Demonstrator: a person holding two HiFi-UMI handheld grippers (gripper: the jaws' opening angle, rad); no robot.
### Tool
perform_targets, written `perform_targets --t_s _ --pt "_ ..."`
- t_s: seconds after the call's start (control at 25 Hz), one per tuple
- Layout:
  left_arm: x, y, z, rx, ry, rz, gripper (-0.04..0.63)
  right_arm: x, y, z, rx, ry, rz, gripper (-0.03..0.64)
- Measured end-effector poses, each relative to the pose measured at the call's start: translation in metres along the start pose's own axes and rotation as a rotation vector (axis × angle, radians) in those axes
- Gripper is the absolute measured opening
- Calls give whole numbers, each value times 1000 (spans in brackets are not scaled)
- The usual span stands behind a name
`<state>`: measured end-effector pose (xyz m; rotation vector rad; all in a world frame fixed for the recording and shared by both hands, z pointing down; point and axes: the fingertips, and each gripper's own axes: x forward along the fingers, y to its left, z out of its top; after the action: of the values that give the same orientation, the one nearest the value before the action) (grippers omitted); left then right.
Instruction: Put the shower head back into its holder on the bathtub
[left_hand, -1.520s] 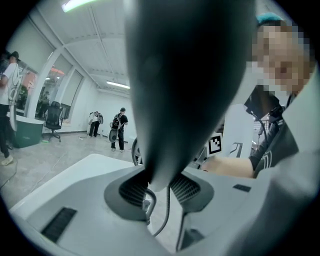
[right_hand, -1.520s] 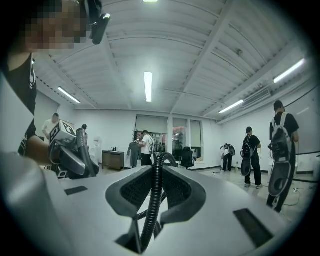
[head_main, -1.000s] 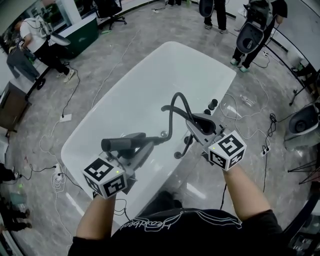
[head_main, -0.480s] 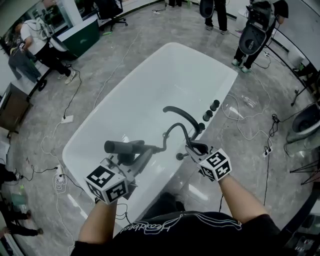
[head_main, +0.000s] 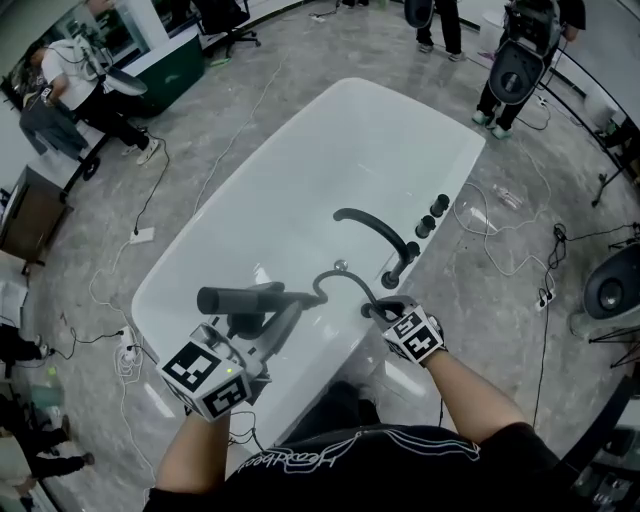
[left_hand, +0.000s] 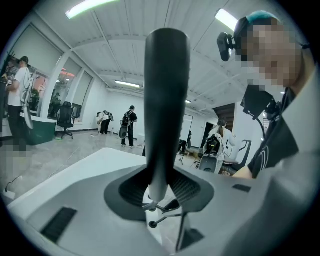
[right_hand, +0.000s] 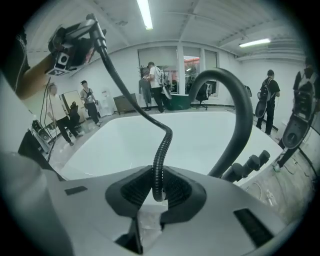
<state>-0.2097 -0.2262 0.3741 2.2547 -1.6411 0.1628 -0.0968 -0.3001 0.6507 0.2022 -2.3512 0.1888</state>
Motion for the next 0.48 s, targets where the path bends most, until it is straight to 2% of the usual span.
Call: perform_targets --t_s 0.24,0.4,0.48 --pt "4 5 4 5 8 2 132 25 -6 -26 -34 124 -18 67" --pt "8 2 3 17 9 -6 132 31 -1 -40 24 154 46 67" --pt "12 -1 3 23 13 -15 132 29 -3 -46 56 148 48 67"
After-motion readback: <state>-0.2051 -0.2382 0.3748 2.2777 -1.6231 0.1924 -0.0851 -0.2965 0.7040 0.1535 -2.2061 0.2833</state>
